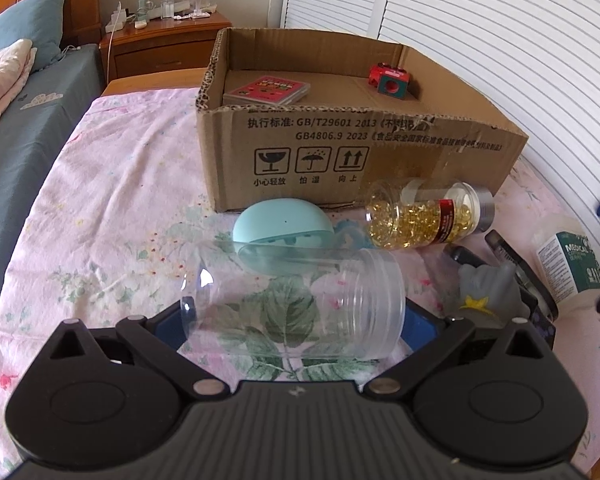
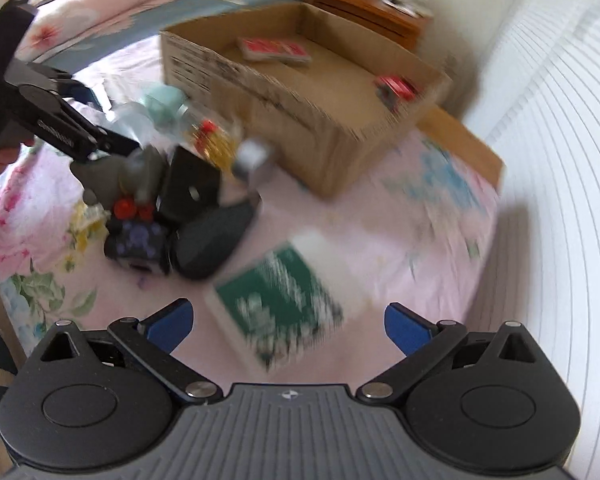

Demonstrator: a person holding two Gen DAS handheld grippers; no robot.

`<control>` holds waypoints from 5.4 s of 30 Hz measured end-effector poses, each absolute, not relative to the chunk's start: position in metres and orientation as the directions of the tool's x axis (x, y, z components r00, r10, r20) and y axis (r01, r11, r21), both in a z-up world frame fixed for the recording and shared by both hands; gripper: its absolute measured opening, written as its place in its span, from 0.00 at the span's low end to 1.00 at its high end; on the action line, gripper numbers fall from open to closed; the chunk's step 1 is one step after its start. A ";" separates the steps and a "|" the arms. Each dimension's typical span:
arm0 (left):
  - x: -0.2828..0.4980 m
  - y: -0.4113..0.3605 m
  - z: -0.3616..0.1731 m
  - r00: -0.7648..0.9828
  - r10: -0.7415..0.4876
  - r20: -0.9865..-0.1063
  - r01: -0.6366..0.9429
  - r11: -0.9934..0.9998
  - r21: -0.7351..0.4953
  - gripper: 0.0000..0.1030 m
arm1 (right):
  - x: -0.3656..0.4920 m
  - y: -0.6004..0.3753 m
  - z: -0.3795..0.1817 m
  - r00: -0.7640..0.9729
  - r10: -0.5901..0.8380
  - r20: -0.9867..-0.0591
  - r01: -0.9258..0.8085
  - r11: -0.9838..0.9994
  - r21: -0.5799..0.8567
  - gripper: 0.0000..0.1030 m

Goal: Organize rigid objects
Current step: 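Grasp the clear plastic jar with the left gripper while the right gripper grasps the MEDICAL tub, then carry the clear jar into the box and open the left gripper, then drop the MEDICAL tub into the box by opening the right gripper, then move the right gripper down onto the black cube toy beside the grey toy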

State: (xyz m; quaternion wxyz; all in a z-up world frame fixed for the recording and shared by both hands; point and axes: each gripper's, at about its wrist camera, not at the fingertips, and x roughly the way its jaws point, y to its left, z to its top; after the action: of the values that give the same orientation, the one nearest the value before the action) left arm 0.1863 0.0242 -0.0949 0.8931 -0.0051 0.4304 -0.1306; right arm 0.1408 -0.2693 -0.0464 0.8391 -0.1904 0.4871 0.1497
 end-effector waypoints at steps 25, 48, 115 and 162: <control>0.180 0.030 -0.095 0.609 -0.243 -0.755 0.246 0.963 -0.111 0.98 | 0.146 -0.246 -0.087 0.187 0.050 -0.981 -0.220 0.975 0.007 1.00; 0.179 0.030 -0.089 0.611 -0.224 -0.760 0.222 0.969 -0.108 0.98 | 0.135 -0.237 -0.069 0.270 0.007 -0.963 -0.230 0.971 -0.058 0.92; 0.228 0.031 0.012 0.548 -0.320 -0.773 0.464 0.885 -0.038 0.90 | 0.316 -0.212 0.050 0.511 -0.035 -0.859 -0.075 0.994 -0.085 0.84; 0.116 0.055 -0.043 0.623 -0.250 -0.741 0.370 0.929 -0.003 0.96 | 0.135 -0.206 -0.051 0.507 -0.084 -0.858 0.275 0.959 0.069 1.00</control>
State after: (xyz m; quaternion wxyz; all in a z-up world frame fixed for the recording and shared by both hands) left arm 0.1163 0.0547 -0.0425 0.8976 0.0752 0.3985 -0.1727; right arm 0.1346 -0.2064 -0.0512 0.8625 0.0983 0.4853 -0.1040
